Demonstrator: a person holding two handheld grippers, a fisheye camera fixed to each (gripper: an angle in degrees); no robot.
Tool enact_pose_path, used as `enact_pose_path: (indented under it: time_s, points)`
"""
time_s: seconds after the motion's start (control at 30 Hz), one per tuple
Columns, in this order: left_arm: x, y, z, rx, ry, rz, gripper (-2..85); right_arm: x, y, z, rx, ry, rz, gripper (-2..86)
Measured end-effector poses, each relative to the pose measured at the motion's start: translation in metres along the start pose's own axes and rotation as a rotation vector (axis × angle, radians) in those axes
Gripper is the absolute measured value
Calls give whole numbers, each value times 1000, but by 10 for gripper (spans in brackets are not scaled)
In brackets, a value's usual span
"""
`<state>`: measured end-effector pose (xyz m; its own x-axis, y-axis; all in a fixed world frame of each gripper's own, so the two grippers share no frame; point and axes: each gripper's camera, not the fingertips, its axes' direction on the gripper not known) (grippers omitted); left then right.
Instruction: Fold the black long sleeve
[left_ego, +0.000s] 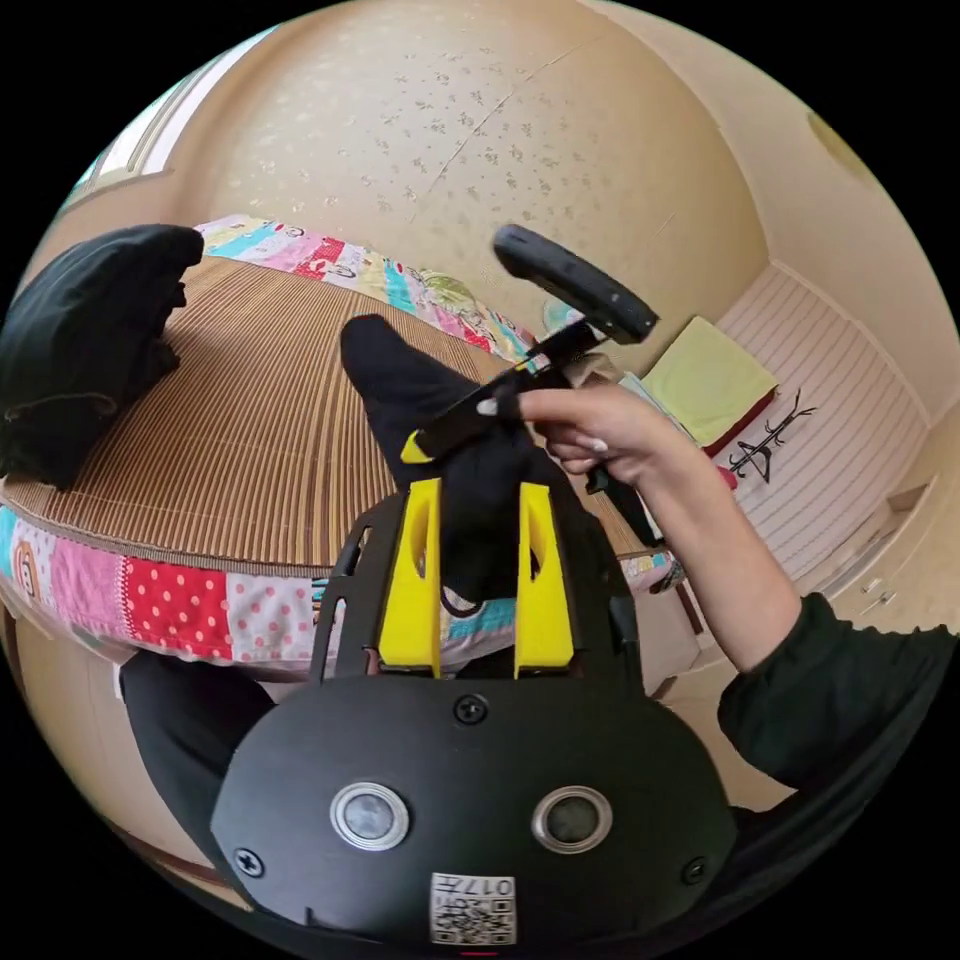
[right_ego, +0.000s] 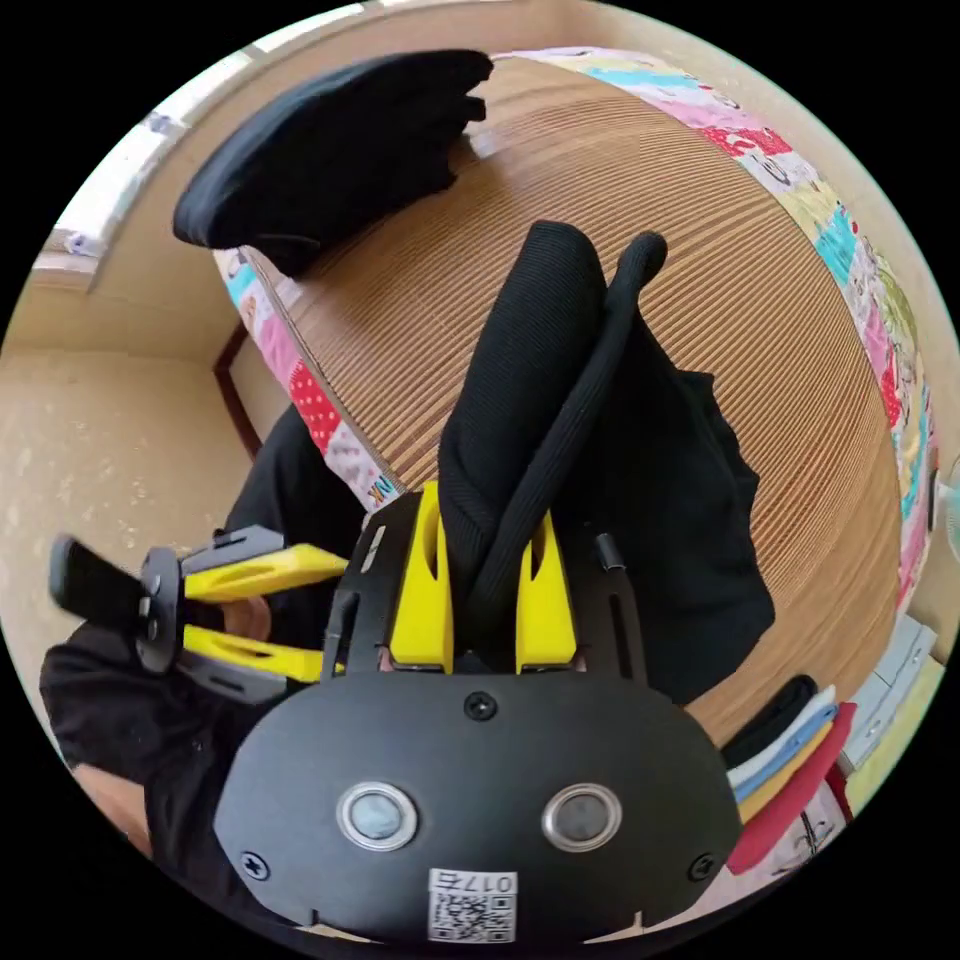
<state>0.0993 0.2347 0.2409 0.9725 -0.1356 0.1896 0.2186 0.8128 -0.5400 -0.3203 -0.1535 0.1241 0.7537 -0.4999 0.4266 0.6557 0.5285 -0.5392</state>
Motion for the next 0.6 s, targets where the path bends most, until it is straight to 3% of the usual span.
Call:
enact_pose_path:
  time_s: [0.13,0.23,0.33,0.47,0.6]
  points:
    - [-23,27,4,-47,-8,-28,126,105,141,-55,356,-269,129,98]
    - [-42,42,23,-121,9,-79,126,166,229,-41,455,-283,300,105]
    - [-51,54,39,-167,24,-115,127,210,296,-1,431,-234,537,119]
    - [-47,60,43,-189,-13,-83,127,195,344,10,510,-118,696,155]
    - [-48,64,32,-169,-63,-62,127,92,334,-39,691,159,702,167]
